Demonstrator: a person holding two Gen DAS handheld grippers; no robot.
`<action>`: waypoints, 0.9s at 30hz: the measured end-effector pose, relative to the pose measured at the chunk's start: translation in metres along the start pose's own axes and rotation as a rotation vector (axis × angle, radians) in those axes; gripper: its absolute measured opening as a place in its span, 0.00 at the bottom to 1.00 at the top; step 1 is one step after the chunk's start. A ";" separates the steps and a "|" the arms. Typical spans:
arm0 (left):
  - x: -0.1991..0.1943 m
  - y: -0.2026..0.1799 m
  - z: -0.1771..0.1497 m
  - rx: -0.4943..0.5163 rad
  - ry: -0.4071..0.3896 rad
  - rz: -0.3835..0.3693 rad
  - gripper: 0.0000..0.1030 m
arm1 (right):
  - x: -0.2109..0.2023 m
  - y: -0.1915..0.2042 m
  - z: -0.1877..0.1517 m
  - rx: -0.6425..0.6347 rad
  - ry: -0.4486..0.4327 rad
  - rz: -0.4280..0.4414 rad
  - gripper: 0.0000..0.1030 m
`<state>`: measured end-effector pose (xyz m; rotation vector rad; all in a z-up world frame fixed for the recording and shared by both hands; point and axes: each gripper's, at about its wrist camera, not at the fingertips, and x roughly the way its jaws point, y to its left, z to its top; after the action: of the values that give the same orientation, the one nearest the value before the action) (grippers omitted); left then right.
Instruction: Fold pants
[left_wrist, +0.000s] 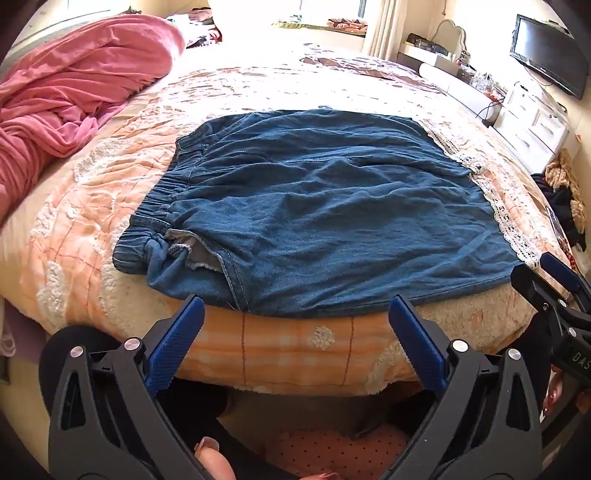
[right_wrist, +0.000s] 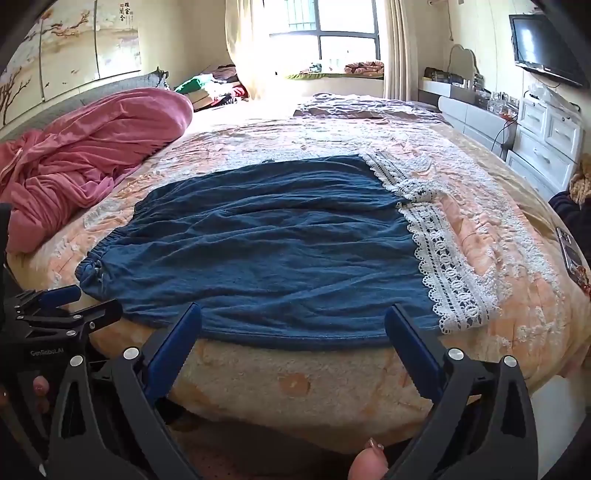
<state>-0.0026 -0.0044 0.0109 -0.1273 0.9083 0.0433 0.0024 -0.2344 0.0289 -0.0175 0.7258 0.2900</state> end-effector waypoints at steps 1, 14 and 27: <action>-0.001 0.000 0.000 -0.001 -0.005 -0.004 0.91 | -0.001 0.000 0.000 -0.003 -0.004 -0.005 0.96; -0.007 -0.005 0.001 0.009 -0.025 -0.010 0.91 | -0.002 -0.002 0.001 0.006 -0.006 0.006 0.96; -0.010 -0.004 0.001 0.009 -0.027 -0.013 0.91 | -0.003 -0.001 -0.001 0.004 -0.007 0.003 0.96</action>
<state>-0.0073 -0.0081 0.0196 -0.1239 0.8810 0.0282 0.0000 -0.2358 0.0302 -0.0113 0.7195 0.2914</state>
